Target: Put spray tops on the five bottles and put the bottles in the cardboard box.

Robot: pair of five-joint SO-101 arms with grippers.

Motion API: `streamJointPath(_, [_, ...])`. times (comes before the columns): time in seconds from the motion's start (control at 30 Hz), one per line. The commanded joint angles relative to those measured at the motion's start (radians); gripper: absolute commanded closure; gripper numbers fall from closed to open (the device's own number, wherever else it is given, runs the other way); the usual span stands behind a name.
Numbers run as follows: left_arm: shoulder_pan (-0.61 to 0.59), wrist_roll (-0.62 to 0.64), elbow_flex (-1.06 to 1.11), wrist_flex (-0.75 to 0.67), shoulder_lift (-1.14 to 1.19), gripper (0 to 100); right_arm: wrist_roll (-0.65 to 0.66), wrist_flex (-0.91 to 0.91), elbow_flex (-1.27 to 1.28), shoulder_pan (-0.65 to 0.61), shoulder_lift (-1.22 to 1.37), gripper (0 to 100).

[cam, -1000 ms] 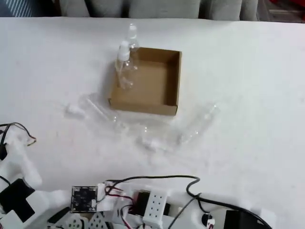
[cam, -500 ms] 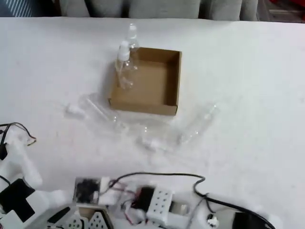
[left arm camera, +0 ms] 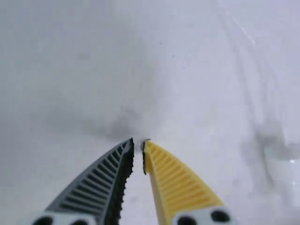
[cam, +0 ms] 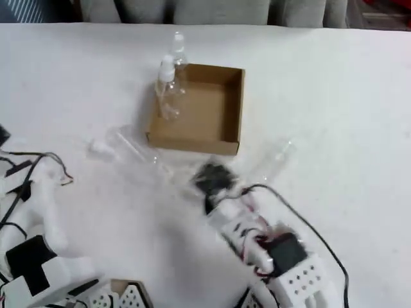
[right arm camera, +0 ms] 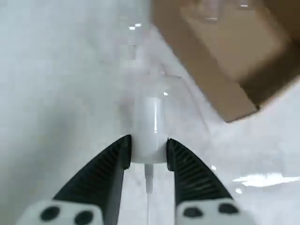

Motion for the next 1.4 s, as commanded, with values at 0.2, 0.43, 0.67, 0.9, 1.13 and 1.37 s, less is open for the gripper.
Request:
streamJointPath(0.2, [0.202, -0.068, -0.058, 0.193, -0.206, 94, 0.020, -0.031, 0.091, 0.518, -0.070, 98.2])
streamJointPath(0.43, [0.325, -0.388, -0.058, 0.310, -0.323, 94, -0.035, -0.165, 0.186, 0.842, -0.068, 98.2])
streamJointPath(0.67, [0.415, -0.733, -0.058, 0.321, -0.344, 94, -0.031, -0.170, 0.221, 0.978, -0.068, 98.1])
streamJointPath(0.9, [0.529, -1.034, -0.066, 0.313, -0.340, 94, 0.041, -0.165, 0.236, 0.987, -0.067, 97.9])
streamJointPath(1.13, [0.526, -1.140, -0.141, 0.301, -0.337, 94, 0.046, -0.139, 0.236, 0.983, -0.067, 84.6])
streamJointPath(1.37, [0.516, -1.048, -0.278, 0.370, -0.337, 94, 0.046, -0.140, 0.236, 0.983, -0.068, 89.0])
